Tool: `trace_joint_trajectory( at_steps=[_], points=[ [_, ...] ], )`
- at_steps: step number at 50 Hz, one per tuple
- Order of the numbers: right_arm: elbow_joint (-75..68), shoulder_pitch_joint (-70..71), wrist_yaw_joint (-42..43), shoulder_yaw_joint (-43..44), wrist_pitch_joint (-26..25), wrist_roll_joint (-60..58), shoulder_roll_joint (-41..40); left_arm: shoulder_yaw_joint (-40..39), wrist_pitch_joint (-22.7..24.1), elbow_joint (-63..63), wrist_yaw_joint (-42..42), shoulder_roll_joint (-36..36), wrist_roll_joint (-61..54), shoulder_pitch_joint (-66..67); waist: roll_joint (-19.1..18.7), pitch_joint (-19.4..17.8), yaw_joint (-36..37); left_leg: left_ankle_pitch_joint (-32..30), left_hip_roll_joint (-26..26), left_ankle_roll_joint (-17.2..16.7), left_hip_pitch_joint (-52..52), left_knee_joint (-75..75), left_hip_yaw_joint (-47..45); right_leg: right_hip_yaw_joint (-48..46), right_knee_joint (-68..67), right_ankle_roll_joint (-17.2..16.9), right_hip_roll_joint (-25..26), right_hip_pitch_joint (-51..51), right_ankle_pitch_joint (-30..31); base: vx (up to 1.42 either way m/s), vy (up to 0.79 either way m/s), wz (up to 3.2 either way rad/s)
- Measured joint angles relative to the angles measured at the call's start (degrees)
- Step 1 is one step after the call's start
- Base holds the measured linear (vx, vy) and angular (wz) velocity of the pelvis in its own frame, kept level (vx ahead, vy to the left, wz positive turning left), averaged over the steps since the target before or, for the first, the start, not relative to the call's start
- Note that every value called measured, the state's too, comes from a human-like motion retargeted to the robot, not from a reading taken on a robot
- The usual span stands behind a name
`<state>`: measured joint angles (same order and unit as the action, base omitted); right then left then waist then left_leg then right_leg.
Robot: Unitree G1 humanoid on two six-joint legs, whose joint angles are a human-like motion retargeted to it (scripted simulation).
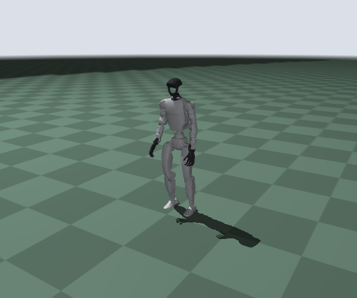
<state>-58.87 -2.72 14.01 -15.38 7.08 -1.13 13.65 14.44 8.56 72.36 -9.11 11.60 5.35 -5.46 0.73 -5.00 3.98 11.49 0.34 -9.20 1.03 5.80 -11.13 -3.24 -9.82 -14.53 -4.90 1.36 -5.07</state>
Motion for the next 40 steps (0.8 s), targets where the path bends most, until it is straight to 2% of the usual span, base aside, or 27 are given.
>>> trace_joint_trajectory(
  at_steps=[5,10,20,23,30,33,40],
  points=[
    [1.7,0.2,0.0,1.2,-0.1,-0.4,-0.1,-2.6,0.4,-4.6,-1.3,-1.2,-2.2,2.6,-0.5,0.3,-1.4,0.8,0.3,0.3,0.4,0.8,-1.5,1.6,-0.6,-0.1,0.4,0.3,-0.2,0.02,-0.05,-0.28],
    [0.4,-0.2,-0.9,1.2,-0.5,-0.8,-0.5,-4.2,0.9,-11.5,0.0,-1.3,-2.2,5.3,-0.2,0.7,0.3,4.6,-0.4,1.6,-0.3,3.7,-0.8,3.8,0.1,-0.5,0.4,0.1,0.3,0.03,-0.04,-0.40],
    [-5.8,0.0,2.5,-1.9,-1.0,0.2,-1.0,-1.3,2.5,-24.5,0.5,1.0,-1.8,12.4,0.5,0.0,2.5,1.6,-0.9,1.2,0.5,3.1,2.0,3.0,2.1,0.8,0.4,-2.4,0.6,0.03,0.02,0.10],
    [-4.4,-0.6,3.1,-1.1,0.3,0.7,-1.2,-1.6,2.9,-23.2,-0.5,0.7,-1.2,13.3,0.9,-0.1,2.0,1.5,-0.7,1.2,-0.1,3.3,3.3,1.3,-1.1,0.0,0.4,-0.9,-0.1,0.02,0.04,0.40],
    [0.5,-0.4,4.2,0.6,-0.2,1.8,-1.2,-4.8,0.1,-13.4,-1.8,-1.7,-8.1,11.4,0.6,-2.7,0.9,0.7,-0.2,1.4,-0.2,3.2,5.9,-0.5,-3.8,2.0,0.8,-0.4,-0.6,-0.02,0.06,0.30],
    [1.7,-0.2,4.6,-0.2,0.3,0.9,-1.8,-5.6,-0.3,-7.8,-1.9,-1.5,-8.8,9.9,0.9,-2.5,1.3,0.9,0.2,1.1,-0.5,3.2,5.5,-2.4,-8.8,1.0,0.5,2.9,-2.8,0.00,0.00,0.00],
    [2.8,0.3,1.9,-2.2,-0.5,-0.9,-1.6,-3.8,-1.1,-2.0,1.5,-0.1,-7.5,7.5,1.2,-2.6,2.4,0.7,-1.2,1.1,1.5,1.1,5.1,-4.7,-2.3,1.5,-0.9,0.0,-0.9,0.00,0.00,0.00]
  ],
)
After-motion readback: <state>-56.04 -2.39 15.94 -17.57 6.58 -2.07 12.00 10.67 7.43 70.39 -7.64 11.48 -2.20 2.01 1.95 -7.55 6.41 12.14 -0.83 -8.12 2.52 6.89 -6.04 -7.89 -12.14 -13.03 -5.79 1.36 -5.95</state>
